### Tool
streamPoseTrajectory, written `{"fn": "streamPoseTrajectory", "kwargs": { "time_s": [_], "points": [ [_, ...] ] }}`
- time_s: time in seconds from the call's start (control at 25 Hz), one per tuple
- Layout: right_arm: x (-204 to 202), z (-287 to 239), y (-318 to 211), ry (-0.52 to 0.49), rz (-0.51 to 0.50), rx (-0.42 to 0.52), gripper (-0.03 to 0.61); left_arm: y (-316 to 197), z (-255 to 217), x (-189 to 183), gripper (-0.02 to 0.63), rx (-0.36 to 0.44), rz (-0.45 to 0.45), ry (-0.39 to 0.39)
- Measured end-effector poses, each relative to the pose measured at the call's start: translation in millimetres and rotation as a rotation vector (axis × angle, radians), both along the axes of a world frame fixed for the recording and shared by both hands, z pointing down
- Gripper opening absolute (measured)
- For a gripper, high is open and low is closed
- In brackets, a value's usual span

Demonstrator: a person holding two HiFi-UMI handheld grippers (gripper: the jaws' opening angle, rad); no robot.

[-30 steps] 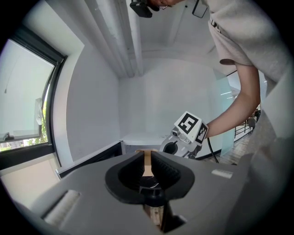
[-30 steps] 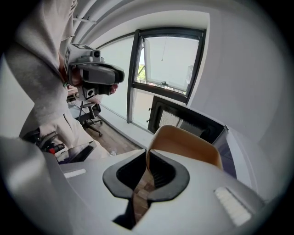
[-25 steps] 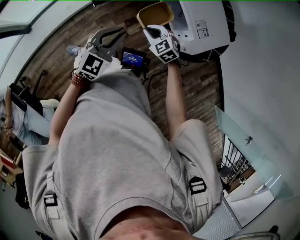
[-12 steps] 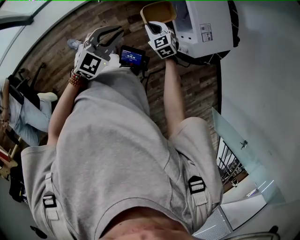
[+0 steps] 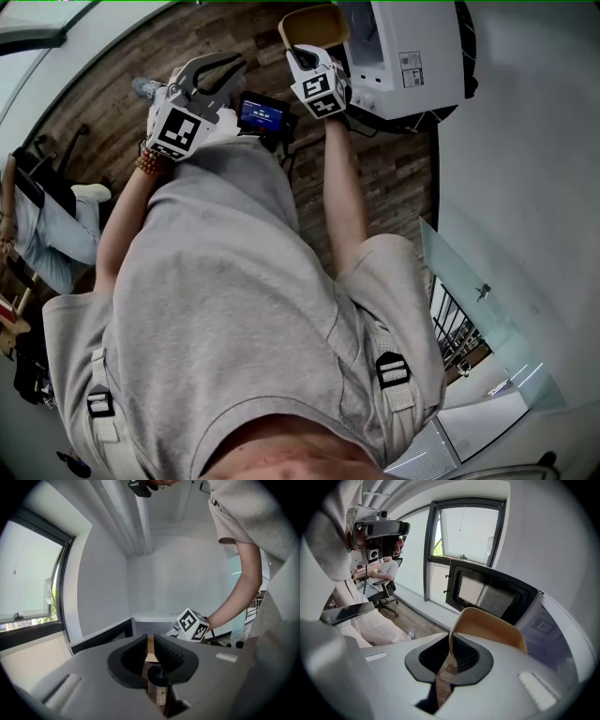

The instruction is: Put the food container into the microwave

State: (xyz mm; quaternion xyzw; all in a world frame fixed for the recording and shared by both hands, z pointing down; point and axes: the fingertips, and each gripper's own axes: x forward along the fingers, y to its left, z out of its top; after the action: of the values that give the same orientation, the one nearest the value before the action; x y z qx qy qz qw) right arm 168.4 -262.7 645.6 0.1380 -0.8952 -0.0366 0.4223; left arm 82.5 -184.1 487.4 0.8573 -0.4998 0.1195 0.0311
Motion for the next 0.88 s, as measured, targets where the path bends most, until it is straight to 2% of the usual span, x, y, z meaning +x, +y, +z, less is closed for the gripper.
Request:
{"fn": "streamPoseTrajectory", "kwargs": {
  "time_s": [0.56,0.88],
  "points": [
    [5,10,-14,0.025,0.017,0.040,0.037,2,0,-6,0.044,-0.003,-0.026,-0.005],
    [9,16,-43,0.055,0.067,0.058,0.038,-3,4,-15,0.043,-0.009,-0.038,-0.005]
  ]
}}
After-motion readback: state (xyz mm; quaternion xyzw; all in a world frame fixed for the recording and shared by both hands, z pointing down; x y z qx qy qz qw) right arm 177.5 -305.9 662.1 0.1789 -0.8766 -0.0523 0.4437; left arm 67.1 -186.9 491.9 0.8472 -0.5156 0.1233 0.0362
